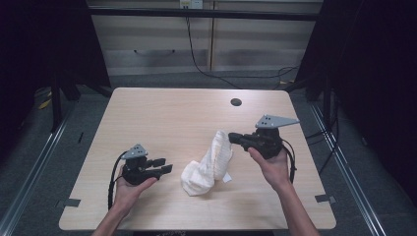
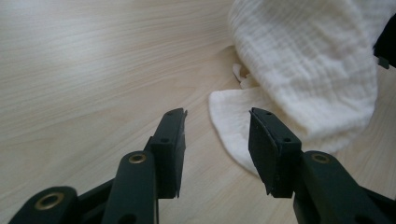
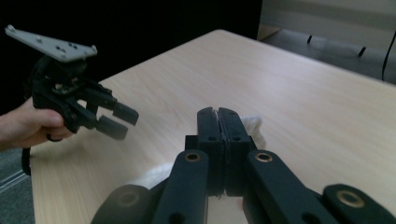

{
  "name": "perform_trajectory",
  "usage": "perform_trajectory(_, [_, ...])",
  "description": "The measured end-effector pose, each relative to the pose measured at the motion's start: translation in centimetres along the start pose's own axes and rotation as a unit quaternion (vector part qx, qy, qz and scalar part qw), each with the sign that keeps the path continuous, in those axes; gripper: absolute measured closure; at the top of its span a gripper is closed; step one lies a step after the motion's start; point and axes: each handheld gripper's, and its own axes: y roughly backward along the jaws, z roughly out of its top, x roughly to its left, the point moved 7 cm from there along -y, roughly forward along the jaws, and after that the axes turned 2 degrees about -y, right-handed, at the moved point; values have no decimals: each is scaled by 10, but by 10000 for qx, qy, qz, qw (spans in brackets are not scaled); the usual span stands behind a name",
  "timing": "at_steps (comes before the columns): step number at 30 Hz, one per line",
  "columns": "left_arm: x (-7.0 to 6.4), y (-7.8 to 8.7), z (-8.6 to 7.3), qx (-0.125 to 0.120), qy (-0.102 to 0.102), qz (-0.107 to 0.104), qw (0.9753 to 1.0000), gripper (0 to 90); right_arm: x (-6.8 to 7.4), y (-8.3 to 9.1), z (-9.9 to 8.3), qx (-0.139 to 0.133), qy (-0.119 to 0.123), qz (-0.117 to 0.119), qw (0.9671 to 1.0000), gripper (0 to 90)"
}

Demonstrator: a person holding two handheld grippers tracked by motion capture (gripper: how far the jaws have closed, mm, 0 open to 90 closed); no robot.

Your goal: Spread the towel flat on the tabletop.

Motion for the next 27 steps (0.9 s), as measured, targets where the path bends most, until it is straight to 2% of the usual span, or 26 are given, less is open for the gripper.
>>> perform_trajectory(4, [3, 2, 0, -39, 55, 30, 10000, 562, 8, 8, 32, -154, 242, -34, 9996, 899])
perform_trajectory(8, [2, 2, 1, -53, 27, 18, 10000, 556, 17, 16, 60, -340, 439, -51, 9984, 899])
perform_trajectory(9, [2, 2, 1, -54, 26, 21, 10000, 555, 21, 20, 74, -471, 485, -39, 9977, 899])
perform_trajectory(11, [3, 2, 1, -59, 26, 32, 10000, 550, 23, 22, 79, -532, 485, -5, 9974, 899])
perform_trajectory(17, [4, 4, 3, -116, 31, 48, 9999, 548, 44, 33, 116, -922, 712, 99, 9931, 900])
perform_trajectory(18, [5, 5, 3, -129, 29, 58, 9999, 546, 52, 34, 125, -998, 788, 132, 9918, 899])
perform_trajectory(21, [4, 6, 4, -150, 35, 20, 9999, 544, 55, 30, 127, -1003, 820, 136, 9915, 899])
perform_trajectory(23, [1, 6, 4, -153, -12, -11, 9999, 538, 52, 21, 123, -911, 770, 155, 9927, 899])
perform_trajectory(26, [-4, 6, 5, -146, -79, -75, 9998, 534, 39, 1, 101, -643, 558, 120, 9963, 899])
perform_trajectory(27, [-5, 5, 5, -133, -87, -103, 9998, 527, 27, -12, 83, -455, 390, 84, 9982, 899])
